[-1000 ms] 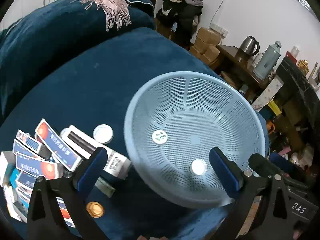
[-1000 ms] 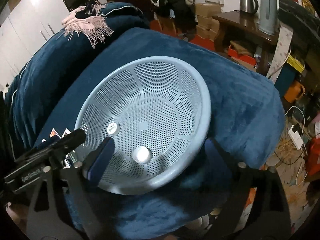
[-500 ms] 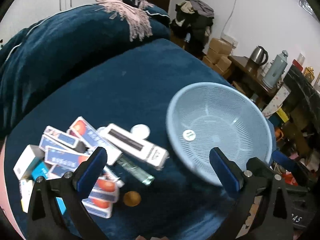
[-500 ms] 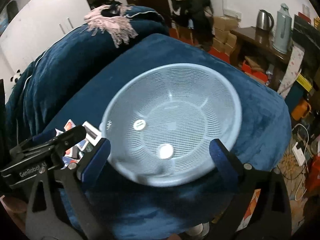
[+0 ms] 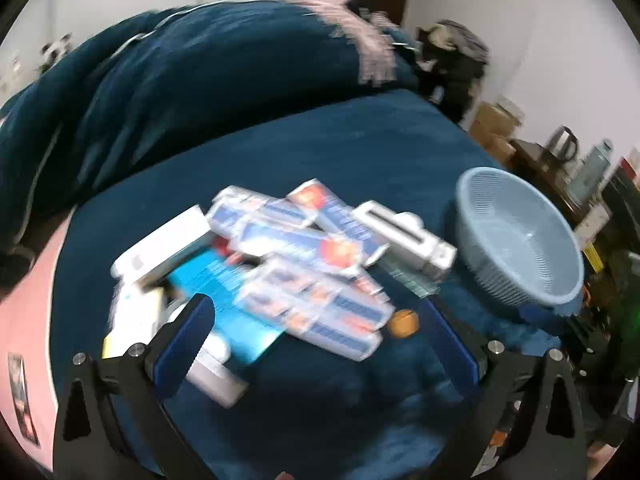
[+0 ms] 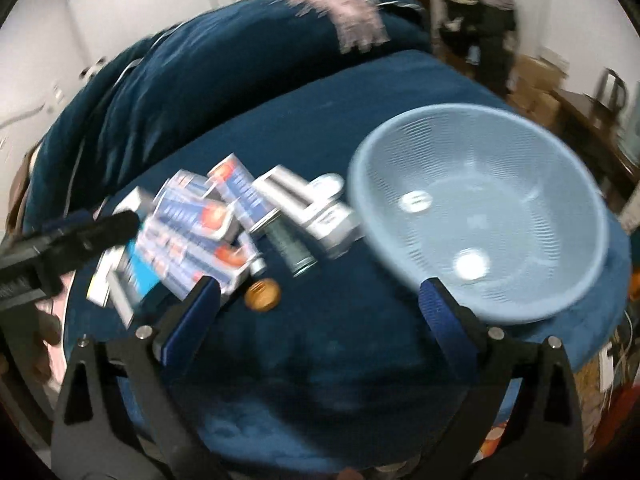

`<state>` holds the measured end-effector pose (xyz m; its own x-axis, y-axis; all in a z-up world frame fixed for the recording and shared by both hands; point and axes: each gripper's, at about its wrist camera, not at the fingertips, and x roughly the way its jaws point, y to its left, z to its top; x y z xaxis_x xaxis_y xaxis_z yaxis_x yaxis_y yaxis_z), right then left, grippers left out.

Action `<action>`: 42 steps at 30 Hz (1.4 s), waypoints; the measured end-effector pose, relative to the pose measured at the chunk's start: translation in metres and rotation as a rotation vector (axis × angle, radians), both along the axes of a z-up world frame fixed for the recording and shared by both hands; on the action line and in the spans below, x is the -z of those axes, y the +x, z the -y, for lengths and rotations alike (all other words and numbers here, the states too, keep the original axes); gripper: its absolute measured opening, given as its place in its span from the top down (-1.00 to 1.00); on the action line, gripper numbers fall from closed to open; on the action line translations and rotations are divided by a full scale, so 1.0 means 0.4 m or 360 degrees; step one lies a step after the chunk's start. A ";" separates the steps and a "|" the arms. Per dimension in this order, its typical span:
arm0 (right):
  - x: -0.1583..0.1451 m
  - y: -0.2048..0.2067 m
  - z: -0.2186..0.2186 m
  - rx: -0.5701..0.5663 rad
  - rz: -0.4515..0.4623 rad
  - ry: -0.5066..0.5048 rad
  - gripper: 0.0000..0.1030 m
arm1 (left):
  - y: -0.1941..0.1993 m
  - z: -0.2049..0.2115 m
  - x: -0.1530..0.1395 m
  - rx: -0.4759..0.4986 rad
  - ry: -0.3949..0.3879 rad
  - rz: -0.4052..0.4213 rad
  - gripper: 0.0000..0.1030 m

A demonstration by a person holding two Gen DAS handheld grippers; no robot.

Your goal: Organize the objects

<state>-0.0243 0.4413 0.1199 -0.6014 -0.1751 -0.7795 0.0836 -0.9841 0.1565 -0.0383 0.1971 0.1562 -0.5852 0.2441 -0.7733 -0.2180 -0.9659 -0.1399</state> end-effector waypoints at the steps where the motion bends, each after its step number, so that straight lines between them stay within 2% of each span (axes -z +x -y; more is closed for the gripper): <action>1: 0.017 -0.005 0.017 -0.0036 0.0020 -0.0006 -0.95 | 0.009 0.036 0.013 -0.0047 0.0018 0.0023 -0.98; 3: 0.061 -0.002 0.066 -0.0088 0.0059 -0.0002 -0.95 | 0.031 0.095 0.043 -0.0128 0.0050 0.0064 -0.98; 7: 0.133 -0.020 0.099 -0.0144 0.0139 0.0004 -0.89 | 0.071 0.192 0.106 -0.0248 0.0094 0.0134 -0.98; 12: 0.191 -0.065 0.103 -0.0167 0.0201 0.0003 -0.65 | 0.105 0.277 0.201 -0.0394 0.0161 0.0266 -0.98; 15: 0.213 -0.094 0.107 -0.0173 0.0211 0.0004 -0.42 | 0.111 0.288 0.238 -0.0428 0.0176 0.0316 -0.98; 18: 0.221 -0.108 0.113 -0.0182 0.0198 0.0031 -0.14 | 0.115 0.275 0.254 -0.0421 0.0115 0.0308 -0.97; 20: 0.222 -0.108 0.113 -0.0185 0.0186 0.0071 0.40 | 0.121 0.263 0.263 -0.0417 0.0070 0.0306 -0.93; 23: 0.212 -0.086 0.095 -0.0182 0.0175 0.0040 0.41 | 0.140 0.253 0.279 -0.0438 0.0071 0.0318 -0.86; 27: 0.210 -0.040 0.077 -0.0206 0.0174 0.0037 0.41 | 0.166 0.286 0.293 -0.0513 0.0150 0.0331 -0.85; 33: 0.221 -0.006 0.072 -0.0218 0.0184 0.0034 0.40 | 0.128 0.321 0.301 -0.0555 0.0434 0.0325 -0.85; 39: 0.235 -0.024 0.082 -0.0201 0.0194 0.0041 0.39 | 0.051 0.257 0.258 -0.0587 0.0460 0.0221 -0.85; 42: 0.235 -0.026 0.081 -0.0204 0.0193 0.0044 0.39 | 0.015 0.241 0.264 -0.0697 0.0382 0.0255 -0.80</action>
<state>-0.0347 0.4090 0.0260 -0.4768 -0.2218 -0.8505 0.1907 -0.9707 0.1462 -0.0323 0.1007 0.0508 -0.5511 0.1846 -0.8137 0.2414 -0.8983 -0.3672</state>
